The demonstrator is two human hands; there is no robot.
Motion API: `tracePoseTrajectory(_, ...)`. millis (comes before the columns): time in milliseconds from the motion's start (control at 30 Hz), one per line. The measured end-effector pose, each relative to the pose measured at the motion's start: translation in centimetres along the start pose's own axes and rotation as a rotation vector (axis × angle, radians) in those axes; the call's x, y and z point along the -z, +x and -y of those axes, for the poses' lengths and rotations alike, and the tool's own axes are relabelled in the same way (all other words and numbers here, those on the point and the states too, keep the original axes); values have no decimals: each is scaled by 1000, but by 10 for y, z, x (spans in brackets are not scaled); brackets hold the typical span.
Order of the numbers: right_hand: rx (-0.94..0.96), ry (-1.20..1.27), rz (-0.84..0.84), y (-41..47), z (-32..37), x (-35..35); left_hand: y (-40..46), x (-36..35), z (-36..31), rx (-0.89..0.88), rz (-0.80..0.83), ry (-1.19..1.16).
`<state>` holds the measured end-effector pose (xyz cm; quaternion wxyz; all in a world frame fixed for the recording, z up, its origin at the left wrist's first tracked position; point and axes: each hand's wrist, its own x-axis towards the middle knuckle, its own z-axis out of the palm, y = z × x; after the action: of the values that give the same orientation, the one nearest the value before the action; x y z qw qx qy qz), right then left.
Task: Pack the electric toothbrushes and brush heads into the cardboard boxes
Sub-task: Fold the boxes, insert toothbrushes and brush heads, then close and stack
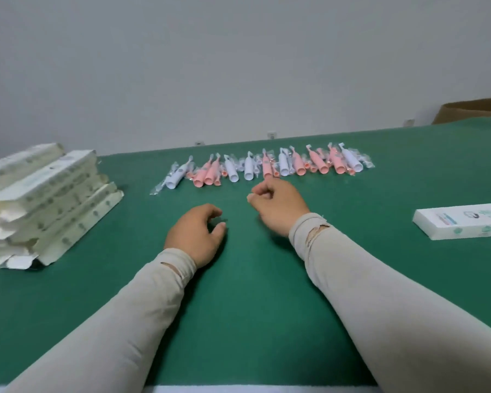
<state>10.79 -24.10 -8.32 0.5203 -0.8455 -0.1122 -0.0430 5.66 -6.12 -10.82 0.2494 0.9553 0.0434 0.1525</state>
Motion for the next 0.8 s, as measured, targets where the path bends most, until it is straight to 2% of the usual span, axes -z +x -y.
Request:
tracePoseTrajectory(67,66,-36,-30,-8,-9,-14,-7,2,9,7,-9,43)
tracePoseTrajectory(167,115,-90,63,-19,-21,-20,-10,4,11,6,2,90)
tracePoseTrajectory(300,117,8,101,-21,-22,-15,-12,16,13,42,-8,104)
tracePoseTrajectory(367,115,27,111,-19,-21,-14,-7,38,21,67,-122,133)
tracePoseTrajectory(467,127,13,119,-16,-21,-14,4,93,47,96,-350,341)
tracePoseTrajectory(533,128,15,123,-16,-20,-16,8,134,72,183,-442,541)
tracePoseTrajectory(600,125,14,127,-18,-20,-17,6,167,97,325,-469,700)
tracePoseTrajectory(733,128,20,127,-20,-19,-18,-5,191,124,575,-346,870)
tracePoseTrajectory(800,128,37,115,-21,-19,-17,-8,193,127,605,-324,879)
